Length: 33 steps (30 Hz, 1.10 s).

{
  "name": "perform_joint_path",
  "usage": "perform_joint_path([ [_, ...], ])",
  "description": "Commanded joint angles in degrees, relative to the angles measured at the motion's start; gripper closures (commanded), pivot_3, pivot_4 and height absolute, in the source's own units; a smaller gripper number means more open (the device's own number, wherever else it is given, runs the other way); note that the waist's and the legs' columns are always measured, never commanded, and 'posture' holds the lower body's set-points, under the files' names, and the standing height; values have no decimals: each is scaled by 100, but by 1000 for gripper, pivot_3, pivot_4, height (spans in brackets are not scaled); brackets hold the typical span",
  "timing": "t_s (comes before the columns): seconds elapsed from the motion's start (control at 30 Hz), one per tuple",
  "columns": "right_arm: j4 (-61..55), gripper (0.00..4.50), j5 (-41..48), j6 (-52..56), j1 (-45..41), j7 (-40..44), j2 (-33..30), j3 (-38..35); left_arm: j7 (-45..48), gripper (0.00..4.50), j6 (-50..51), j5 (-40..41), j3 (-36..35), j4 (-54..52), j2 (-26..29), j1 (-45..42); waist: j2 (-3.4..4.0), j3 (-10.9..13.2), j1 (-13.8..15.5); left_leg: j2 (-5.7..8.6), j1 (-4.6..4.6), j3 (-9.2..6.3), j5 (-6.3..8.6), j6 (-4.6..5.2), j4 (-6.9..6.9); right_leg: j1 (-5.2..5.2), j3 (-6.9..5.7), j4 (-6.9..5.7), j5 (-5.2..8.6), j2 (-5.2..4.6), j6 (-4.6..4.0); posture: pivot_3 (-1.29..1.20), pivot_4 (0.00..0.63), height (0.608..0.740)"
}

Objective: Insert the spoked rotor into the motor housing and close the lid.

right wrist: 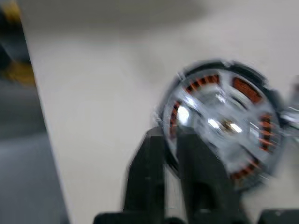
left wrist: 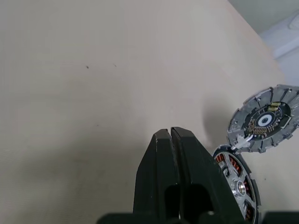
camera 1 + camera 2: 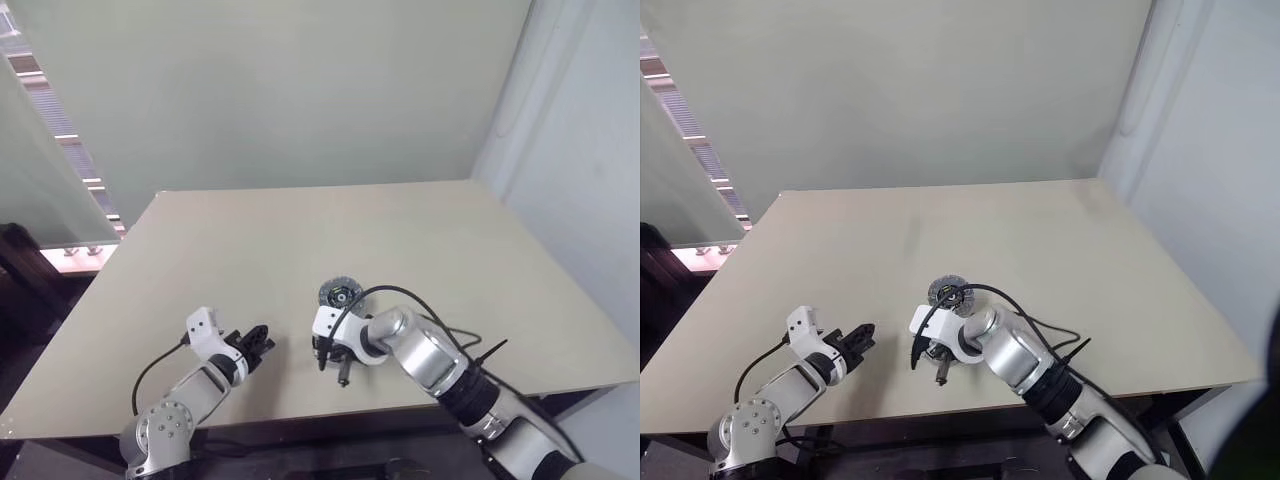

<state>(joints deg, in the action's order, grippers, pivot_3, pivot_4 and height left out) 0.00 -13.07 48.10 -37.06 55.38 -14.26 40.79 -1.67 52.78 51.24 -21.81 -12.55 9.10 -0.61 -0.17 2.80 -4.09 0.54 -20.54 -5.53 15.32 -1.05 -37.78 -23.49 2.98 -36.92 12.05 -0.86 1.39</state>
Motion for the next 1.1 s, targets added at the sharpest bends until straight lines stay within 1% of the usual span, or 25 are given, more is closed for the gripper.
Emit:
perform_joint_path([
  [0.03, -478, 2823, 21, -176, -450, 391, -249, 176, 109, 4500, -111, -26, -11, -42, 60, -119, 0, 0, 0, 0, 0, -1, 0, 0, 3, -1, 0, 1, 0, 0, 1, 0, 0, 740],
  [0.13, -425, 1759, -80, -325, -748, 678, -504, 460, 126, 4500, -127, -42, 0, -8, 64, -149, 0, 0, -1, -3, 0, -3, 0, 0, 9, -3, -5, 1, -1, 0, 1, 0, 0, 740],
  [0.27, -138, 358, -209, -522, -1015, 821, -600, 719, 153, 4500, -150, -50, 10, 45, 72, -195, 0, 0, 1, -5, 0, -8, 0, 0, 15, -3, -12, 2, -1, 0, 1, 0, 0, 740],
  [0.4, 204, 358, -376, -831, -1131, 1077, -676, 1106, 172, 4500, -149, -68, -4, 42, 64, -197, -1, 0, 4, -4, -1, -8, 0, 0, 15, -2, -14, 5, -1, -2, 1, 0, 0, 740],
  [0.53, 430, 358, -481, -1097, -1104, 1196, -680, 1314, 177, 4500, -140, -73, -23, -1, 65, -144, -1, 0, 3, -2, -1, -9, 0, 0, 14, 0, -14, 7, -1, -4, 1, 0, 0, 740],
  [1.0, 921, 358, -636, -1387, -941, 1070, -330, 1298, 153, 4500, -108, -62, -26, -132, 80, -33, -1, 0, 0, -10, 5, -9, -1, -1, 12, 1, -22, 5, -1, -4, 1, 0, 0, 740],
  [1.1, 953, 956, -675, -1395, -899, 1066, -292, 1294, 149, 4500, -108, -60, -31, -161, 84, -14, -1, 0, 1, -14, 9, -8, -1, -2, 11, 3, -26, 4, -1, -3, 1, 0, 0, 740],
])
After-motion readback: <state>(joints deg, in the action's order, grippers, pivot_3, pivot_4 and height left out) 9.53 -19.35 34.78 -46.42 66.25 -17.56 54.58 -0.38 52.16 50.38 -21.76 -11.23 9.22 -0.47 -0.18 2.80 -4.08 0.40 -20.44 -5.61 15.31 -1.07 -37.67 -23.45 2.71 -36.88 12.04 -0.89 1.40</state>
